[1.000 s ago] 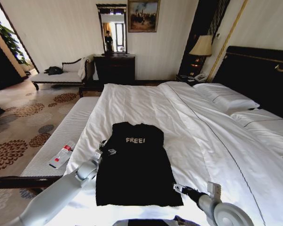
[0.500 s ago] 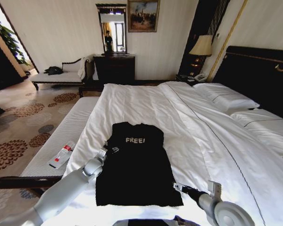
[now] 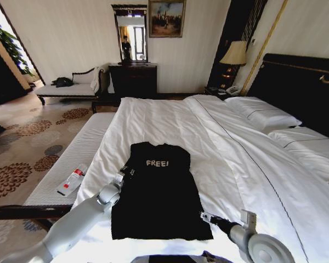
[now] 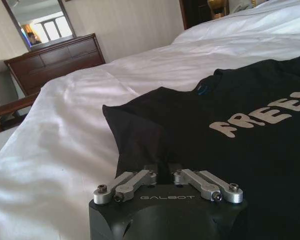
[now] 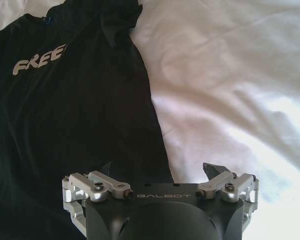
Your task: Fold the clothes on the bed.
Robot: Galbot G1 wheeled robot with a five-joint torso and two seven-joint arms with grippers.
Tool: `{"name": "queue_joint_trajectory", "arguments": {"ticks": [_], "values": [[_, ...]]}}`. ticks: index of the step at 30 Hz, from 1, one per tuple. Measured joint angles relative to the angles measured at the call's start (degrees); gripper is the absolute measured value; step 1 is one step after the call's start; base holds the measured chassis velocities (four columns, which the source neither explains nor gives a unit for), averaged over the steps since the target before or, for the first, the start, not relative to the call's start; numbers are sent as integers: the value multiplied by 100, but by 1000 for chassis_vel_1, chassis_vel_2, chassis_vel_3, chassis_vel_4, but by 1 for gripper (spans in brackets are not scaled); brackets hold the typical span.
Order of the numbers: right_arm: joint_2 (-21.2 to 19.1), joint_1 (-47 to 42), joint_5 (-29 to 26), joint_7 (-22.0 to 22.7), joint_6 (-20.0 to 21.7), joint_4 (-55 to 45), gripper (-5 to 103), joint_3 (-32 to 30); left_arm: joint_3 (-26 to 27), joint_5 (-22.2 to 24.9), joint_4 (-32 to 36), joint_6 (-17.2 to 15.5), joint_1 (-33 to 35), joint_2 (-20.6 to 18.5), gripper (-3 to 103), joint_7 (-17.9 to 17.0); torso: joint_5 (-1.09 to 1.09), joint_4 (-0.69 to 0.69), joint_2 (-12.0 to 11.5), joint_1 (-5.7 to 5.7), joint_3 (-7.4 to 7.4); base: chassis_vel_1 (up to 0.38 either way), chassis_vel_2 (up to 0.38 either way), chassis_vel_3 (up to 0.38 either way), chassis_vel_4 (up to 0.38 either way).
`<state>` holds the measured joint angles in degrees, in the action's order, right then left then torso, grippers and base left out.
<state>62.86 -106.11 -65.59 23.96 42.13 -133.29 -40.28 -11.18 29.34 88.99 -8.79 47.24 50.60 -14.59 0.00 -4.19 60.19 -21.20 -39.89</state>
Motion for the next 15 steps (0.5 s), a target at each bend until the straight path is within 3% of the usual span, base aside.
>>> {"name": "queue_joint_trajectory", "arguments": {"ticks": [3,15], "values": [[9,-5,-7,0,0,-17,100,6,112,12,-49,17,20,60,2,-8,0,0,0,0,0,0,0,0,0],[24,-11,-9,-3,0,-63,100,13,310,204,85,-7,74,-83,2,-41,0,-1,0,0,0,0,0,0,0]]}}
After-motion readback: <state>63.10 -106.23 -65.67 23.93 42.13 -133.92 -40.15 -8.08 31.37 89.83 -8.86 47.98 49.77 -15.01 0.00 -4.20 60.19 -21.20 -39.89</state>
